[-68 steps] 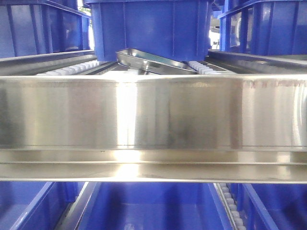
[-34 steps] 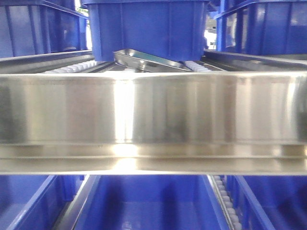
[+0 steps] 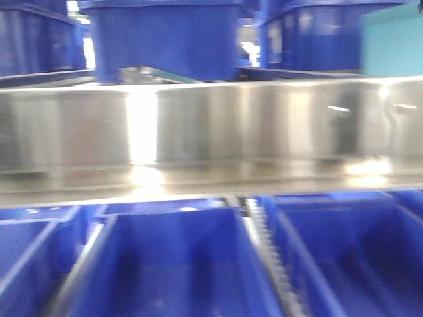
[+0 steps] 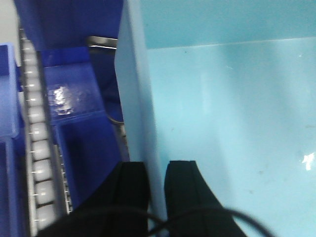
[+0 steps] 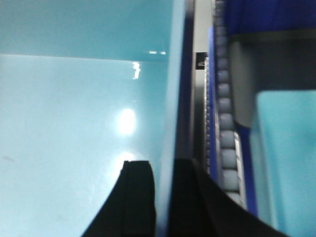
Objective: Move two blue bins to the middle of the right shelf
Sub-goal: 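Drive the base away from the shelf carrying the teal bin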
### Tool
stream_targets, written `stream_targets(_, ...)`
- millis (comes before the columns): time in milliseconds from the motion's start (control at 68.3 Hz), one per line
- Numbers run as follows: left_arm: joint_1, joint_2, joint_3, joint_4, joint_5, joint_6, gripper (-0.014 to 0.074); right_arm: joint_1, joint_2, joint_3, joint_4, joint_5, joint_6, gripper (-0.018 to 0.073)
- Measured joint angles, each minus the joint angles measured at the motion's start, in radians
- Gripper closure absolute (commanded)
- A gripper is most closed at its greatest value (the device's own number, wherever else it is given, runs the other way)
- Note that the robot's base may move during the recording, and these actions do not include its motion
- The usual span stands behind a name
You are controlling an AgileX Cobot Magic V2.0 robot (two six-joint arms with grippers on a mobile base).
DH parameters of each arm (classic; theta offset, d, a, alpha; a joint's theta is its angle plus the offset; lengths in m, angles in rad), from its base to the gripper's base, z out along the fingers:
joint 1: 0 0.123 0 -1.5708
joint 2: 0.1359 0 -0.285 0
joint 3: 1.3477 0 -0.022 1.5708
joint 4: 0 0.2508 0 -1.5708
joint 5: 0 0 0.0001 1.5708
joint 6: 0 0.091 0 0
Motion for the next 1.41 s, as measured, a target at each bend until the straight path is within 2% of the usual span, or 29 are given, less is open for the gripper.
stream_targets(1405,0.000,0.000,0.000,-0.002,-0.004,0.000,0.0707,0.000,0.000,0.000,0.000,0.000,0.000,0.0712)
